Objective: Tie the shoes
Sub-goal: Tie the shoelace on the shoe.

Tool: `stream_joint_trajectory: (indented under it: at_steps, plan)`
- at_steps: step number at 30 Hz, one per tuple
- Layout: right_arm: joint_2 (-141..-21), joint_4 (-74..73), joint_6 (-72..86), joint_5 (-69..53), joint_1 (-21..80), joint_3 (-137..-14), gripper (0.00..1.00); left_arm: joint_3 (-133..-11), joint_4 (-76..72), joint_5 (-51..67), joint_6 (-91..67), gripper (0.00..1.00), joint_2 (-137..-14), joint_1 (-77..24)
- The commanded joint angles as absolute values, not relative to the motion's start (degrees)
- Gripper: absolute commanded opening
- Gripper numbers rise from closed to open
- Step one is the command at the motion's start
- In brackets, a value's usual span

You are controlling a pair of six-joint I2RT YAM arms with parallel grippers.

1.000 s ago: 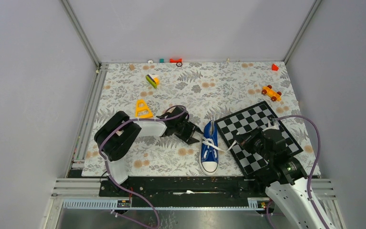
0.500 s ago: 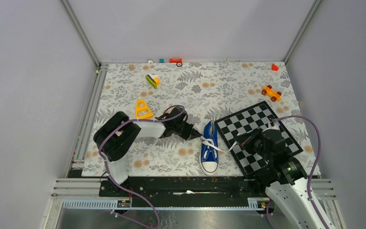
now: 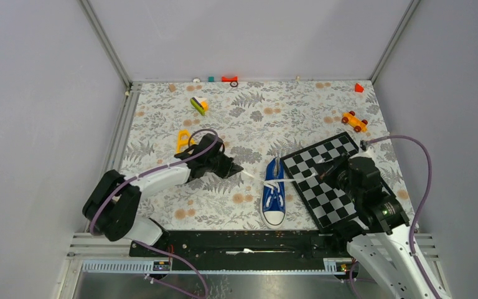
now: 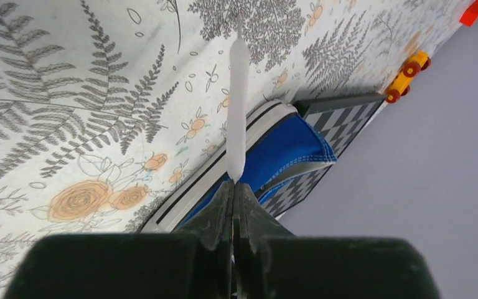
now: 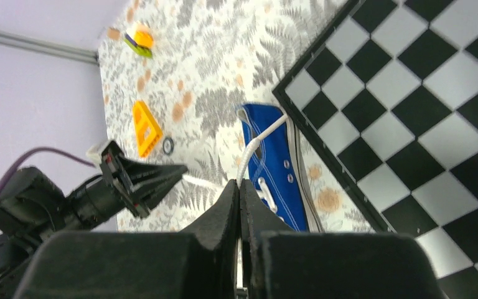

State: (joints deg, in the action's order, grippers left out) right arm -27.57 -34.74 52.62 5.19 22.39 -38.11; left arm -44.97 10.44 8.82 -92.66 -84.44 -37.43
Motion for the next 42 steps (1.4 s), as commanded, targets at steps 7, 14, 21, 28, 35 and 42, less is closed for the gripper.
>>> stream_joint_trajectory:
  at_steps: [7, 14, 21, 28, 35, 42]
  plan:
    - [-28.8, -34.3, 42.1, 23.8, 22.6, -46.5, 0.0, -44.1, 15.2, 6.2, -81.7, 0.0, -76.0, -36.4]
    - [-25.2, -37.8, 39.8, 31.4, 22.6, -46.3, 0.0, -44.1, 10.8, 11.6, -77.6, 0.0, -78.0, -36.6]
    - [-22.8, -41.6, 41.0, 34.3, 22.6, -42.6, 0.0, -44.0, 13.4, 10.1, -73.3, 0.0, -78.5, -36.5]
    - [-19.5, -45.8, 41.0, 37.4, 22.6, -39.5, 0.0, -39.8, 13.1, 7.1, -70.6, 0.0, -73.5, -35.8]
    - [-18.3, -48.8, 42.3, 41.0, 22.6, -37.3, 0.0, -40.1, 16.5, 5.9, -62.5, 0.0, -72.4, -35.6]
    - [-17.4, -51.6, 44.6, 42.9, 22.6, -35.1, 0.0, -39.6, 17.1, 5.6, -58.4, 0.0, -74.8, -35.6]
